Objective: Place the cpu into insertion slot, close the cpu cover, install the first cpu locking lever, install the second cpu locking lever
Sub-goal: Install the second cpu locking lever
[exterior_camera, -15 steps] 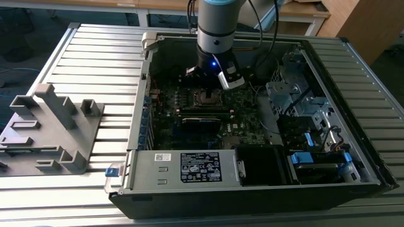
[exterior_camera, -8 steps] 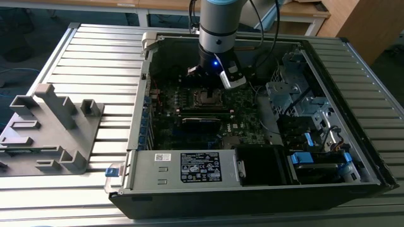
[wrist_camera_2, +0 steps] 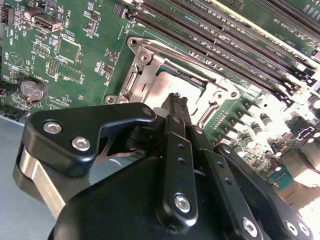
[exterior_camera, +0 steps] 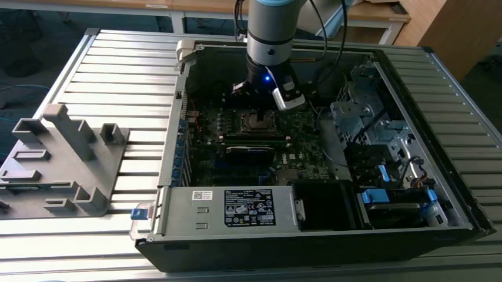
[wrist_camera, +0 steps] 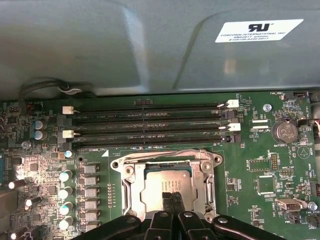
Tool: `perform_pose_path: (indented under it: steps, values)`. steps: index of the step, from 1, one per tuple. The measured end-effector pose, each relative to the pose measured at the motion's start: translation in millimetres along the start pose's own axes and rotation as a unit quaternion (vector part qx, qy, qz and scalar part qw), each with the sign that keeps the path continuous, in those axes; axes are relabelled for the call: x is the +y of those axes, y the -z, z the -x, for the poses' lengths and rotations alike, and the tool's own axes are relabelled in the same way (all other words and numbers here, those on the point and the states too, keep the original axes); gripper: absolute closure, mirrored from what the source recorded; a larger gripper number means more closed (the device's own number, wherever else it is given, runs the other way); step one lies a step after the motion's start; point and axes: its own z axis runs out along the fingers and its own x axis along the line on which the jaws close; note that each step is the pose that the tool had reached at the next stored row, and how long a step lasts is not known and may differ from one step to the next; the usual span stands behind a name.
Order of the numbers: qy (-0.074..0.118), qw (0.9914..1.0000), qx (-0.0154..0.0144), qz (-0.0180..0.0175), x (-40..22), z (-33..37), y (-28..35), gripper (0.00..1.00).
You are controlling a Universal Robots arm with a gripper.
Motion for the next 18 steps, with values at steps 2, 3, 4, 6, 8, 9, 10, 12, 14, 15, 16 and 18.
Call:
perform_pose_path:
  steps: [2,3,4,6,8,9,10,12,14,15,16,18]
  values:
    - [0.000,1.00000,0.0000,0.0000,0.0,0.0,0.0,0.89]
    - [0.000,1.00000,0.0000,0.0001,0.0,0.0,0.0,0.89]
    - [0.000,1.00000,0.0005,-0.0001,0.0,0.0,0.0,0.89]
    - [-0.001,0.99996,0.0086,-0.0004,0.0,0.2,-0.2,0.89]
    - [-0.001,0.99994,0.0107,-0.0006,0.0,0.2,-0.1,0.89]
    - [-0.001,0.99994,0.0108,-0.0007,0.0,0.2,-0.1,0.89]
    - [-0.001,0.99994,0.0109,-0.0007,0.0,0.2,-0.1,0.89]
    - [-0.001,0.99994,0.0110,-0.0006,0.0,0.3,-0.1,0.89]
    - [-0.001,0.99994,0.0110,-0.0006,0.0,0.7,-0.2,0.89]
    - [-0.001,0.99994,0.0110,-0.0006,0.0,1.1,-0.2,0.89]
    - [-0.001,0.99994,0.0110,-0.0006,0.0,1.4,-0.2,0.89]
    - [-0.001,0.99994,0.0110,-0.0006,0.0,1.4,-0.2,0.89]
